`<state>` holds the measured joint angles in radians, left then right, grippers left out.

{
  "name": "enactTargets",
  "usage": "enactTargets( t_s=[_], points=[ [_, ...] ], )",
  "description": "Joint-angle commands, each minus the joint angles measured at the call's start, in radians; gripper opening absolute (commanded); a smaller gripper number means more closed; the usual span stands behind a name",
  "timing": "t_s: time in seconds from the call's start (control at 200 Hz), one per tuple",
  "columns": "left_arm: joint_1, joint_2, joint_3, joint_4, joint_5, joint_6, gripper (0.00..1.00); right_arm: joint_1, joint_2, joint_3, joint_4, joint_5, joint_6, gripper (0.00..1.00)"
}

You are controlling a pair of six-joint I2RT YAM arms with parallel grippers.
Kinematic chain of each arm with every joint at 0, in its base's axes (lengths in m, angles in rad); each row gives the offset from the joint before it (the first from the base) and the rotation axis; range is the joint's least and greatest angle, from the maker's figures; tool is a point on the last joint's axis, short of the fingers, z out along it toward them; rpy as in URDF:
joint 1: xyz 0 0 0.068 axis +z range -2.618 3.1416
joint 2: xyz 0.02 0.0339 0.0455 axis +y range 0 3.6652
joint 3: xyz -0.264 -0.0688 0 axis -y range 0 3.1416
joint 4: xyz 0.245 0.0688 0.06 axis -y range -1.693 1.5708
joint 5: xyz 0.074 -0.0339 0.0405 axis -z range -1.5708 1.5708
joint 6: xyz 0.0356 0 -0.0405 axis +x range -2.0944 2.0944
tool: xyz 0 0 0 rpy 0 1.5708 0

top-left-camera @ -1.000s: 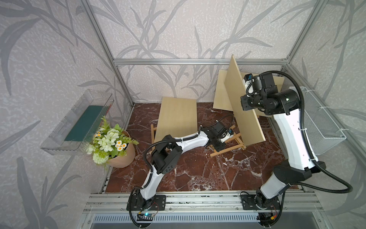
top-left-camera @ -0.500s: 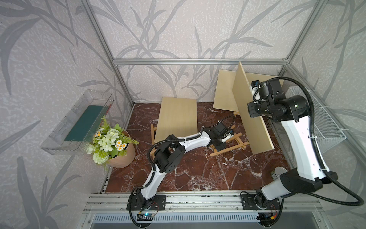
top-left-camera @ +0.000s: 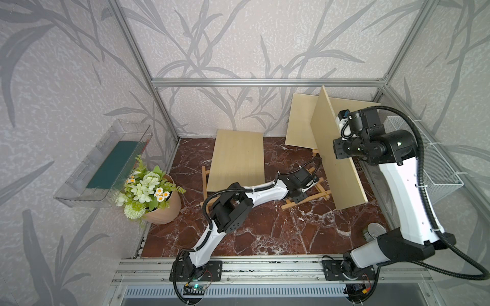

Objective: Assemble the easel
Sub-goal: Unfold the easel at the center of the board.

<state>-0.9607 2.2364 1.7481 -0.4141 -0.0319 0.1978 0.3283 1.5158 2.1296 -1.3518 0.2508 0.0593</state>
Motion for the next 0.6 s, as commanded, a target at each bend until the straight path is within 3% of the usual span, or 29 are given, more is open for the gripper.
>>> enactTargets(
  t_s=[0.0, 0.125, 0.22, 0.26, 0.385, 0.595],
  points=[
    [0.003, 0.076, -0.007, -0.081, 0.036, -0.007, 0.35, -0.002, -0.053, 0.031, 0.169, 0.026, -0.003, 0.00],
    [0.005, 0.105, 0.028, -0.100, 0.054, -0.021, 0.42, -0.001, -0.047, 0.035, 0.168, 0.008, 0.001, 0.00],
    [0.004, 0.120, 0.046, -0.134, 0.075, -0.021, 0.42, -0.002, -0.048, 0.034, 0.169, 0.002, 0.004, 0.00],
    [0.004, 0.114, 0.039, -0.139, 0.079, -0.019, 0.37, -0.002, -0.048, 0.034, 0.168, 0.007, 0.004, 0.00],
    [0.005, 0.070, 0.044, -0.179, 0.109, -0.020, 0.00, -0.004, -0.048, 0.027, 0.169, 0.019, -0.003, 0.00],
    [0.040, -0.084, 0.062, -0.250, 0.175, -0.117, 0.00, -0.004, -0.035, 0.077, 0.156, 0.069, -0.005, 0.00]
  ],
)
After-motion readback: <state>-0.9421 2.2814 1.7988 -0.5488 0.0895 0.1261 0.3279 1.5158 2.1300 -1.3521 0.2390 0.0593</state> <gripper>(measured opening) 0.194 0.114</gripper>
